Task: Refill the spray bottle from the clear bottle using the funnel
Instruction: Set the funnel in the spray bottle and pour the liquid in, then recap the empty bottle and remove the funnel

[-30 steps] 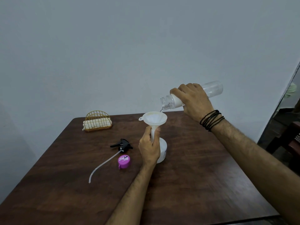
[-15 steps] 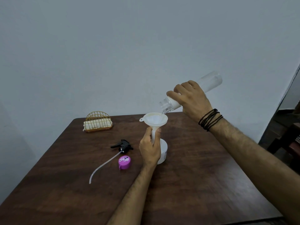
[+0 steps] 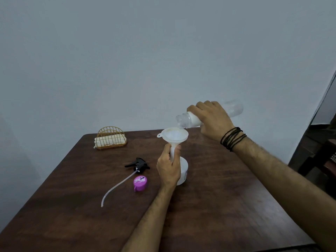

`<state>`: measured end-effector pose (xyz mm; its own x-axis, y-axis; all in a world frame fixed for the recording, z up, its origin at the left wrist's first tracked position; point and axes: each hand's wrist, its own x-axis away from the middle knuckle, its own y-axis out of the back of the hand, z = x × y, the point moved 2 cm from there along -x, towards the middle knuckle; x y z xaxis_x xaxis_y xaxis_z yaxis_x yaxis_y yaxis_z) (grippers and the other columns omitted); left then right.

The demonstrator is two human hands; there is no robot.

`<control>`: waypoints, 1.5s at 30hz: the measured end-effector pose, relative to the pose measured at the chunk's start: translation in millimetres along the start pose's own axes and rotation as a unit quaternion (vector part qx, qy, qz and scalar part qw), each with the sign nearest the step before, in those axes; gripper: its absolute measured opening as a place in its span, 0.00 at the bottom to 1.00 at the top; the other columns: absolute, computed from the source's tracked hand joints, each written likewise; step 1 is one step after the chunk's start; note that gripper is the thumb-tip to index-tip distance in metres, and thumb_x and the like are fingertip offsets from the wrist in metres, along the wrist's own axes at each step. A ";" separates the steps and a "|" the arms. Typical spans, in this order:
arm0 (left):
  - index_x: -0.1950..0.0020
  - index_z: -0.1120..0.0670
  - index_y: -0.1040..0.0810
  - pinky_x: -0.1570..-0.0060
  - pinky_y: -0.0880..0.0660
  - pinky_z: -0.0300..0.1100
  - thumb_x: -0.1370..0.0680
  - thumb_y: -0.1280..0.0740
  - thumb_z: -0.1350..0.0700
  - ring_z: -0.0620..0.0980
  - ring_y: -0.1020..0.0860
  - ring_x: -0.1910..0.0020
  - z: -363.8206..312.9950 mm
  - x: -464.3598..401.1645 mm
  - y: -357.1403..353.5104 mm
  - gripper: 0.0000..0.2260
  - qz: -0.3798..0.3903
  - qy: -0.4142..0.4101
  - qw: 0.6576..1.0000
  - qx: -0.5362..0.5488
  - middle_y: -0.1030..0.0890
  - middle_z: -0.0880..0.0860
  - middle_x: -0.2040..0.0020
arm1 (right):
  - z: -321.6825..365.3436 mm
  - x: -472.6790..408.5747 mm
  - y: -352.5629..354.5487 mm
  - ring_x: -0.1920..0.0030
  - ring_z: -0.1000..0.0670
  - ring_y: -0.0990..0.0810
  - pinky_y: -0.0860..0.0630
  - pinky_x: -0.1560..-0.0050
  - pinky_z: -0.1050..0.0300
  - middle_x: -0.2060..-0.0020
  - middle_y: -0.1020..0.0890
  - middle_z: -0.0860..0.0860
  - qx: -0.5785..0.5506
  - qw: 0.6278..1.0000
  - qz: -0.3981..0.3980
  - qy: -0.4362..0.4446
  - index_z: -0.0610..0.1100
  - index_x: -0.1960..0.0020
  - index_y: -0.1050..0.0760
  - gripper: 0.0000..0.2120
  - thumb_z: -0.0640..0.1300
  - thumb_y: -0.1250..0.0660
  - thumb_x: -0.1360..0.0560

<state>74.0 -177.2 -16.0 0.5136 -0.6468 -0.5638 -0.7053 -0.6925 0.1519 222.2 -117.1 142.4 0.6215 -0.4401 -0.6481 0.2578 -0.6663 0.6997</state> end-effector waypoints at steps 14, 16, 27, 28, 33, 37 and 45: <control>0.59 0.52 0.26 0.64 0.28 0.44 0.18 0.35 0.45 0.45 0.25 0.65 -9.2 1.1 7.8 0.14 0.040 0.000 0.998 0.044 0.23 0.48 0.65 | 28.0 91.1 -12.4 0.51 0.49 0.15 0.18 0.46 0.51 0.54 0.14 0.51 -0.573 0.738 0.021 -0.355 0.50 0.43 0.23 0.26 0.36 0.20 0.36; 0.58 0.50 0.25 0.63 0.29 0.40 0.19 0.34 0.44 0.42 0.26 0.64 -9.9 0.9 12.2 0.13 0.072 -0.003 0.996 0.060 0.24 0.47 0.65 | 41.1 100.1 -14.7 0.51 0.47 0.14 0.18 0.46 0.46 0.54 0.15 0.48 -0.625 0.694 0.013 -0.358 0.48 0.42 0.24 0.27 0.32 0.20 0.36; 0.35 0.51 0.23 0.37 0.26 0.51 0.21 0.33 0.43 0.51 0.25 0.38 25.7 -4.7 94.9 0.18 0.136 0.031 0.949 -0.282 0.21 0.51 0.39 | 118.3 110.7 -33.3 0.53 0.51 0.15 0.18 0.50 0.55 0.55 0.15 0.51 -0.704 0.636 0.073 -0.307 0.45 0.40 0.26 0.28 0.25 0.25 0.33; 0.33 0.51 0.23 0.35 0.27 0.51 0.22 0.33 0.42 0.51 0.26 0.36 28.7 -3.5 100.6 0.21 0.182 0.035 0.922 -0.339 0.22 0.51 0.37 | 122.9 108.5 -34.6 0.53 0.51 0.15 0.18 0.50 0.55 0.55 0.15 0.51 -0.704 0.637 0.072 -0.305 0.46 0.40 0.26 0.28 0.25 0.25 0.33; 0.29 0.51 0.27 0.33 0.30 0.50 0.21 0.32 0.45 0.53 0.31 0.31 41.9 10.6 111.3 0.22 0.327 0.032 0.847 -0.419 0.27 0.53 0.34 | 144.8 96.6 -40.8 0.50 0.46 0.16 0.19 0.43 0.46 0.52 0.16 0.47 -0.711 0.637 0.064 -0.291 0.46 0.38 0.26 0.28 0.31 0.22 0.34; 0.29 0.50 0.27 0.35 0.28 0.48 0.22 0.30 0.54 0.51 0.28 0.33 40.8 6.3 118.4 0.21 0.317 0.082 0.880 -0.345 0.27 0.51 0.32 | 156.2 90.9 -44.9 0.50 0.49 0.15 0.19 0.42 0.47 0.53 0.15 0.52 -0.710 0.637 0.070 -0.292 0.45 0.35 0.28 0.30 0.33 0.22 0.34; 0.44 0.47 0.19 0.61 0.25 0.36 0.21 0.33 0.43 0.41 0.21 0.58 -31.1 -45.7 154.3 0.10 0.141 0.094 0.984 0.064 0.17 0.47 0.54 | 174.6 74.7 -53.6 0.38 0.48 0.19 0.24 0.33 0.43 0.40 0.18 0.50 -0.686 0.665 0.063 -0.289 0.57 0.31 0.33 0.37 0.45 0.21 0.36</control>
<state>-43.2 -264.4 58.5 0.3623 -0.8628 -0.3526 -0.8817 -0.4399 0.1706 125.6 -219.4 4.1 0.4152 -0.8627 -0.2887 0.9096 0.3982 0.1182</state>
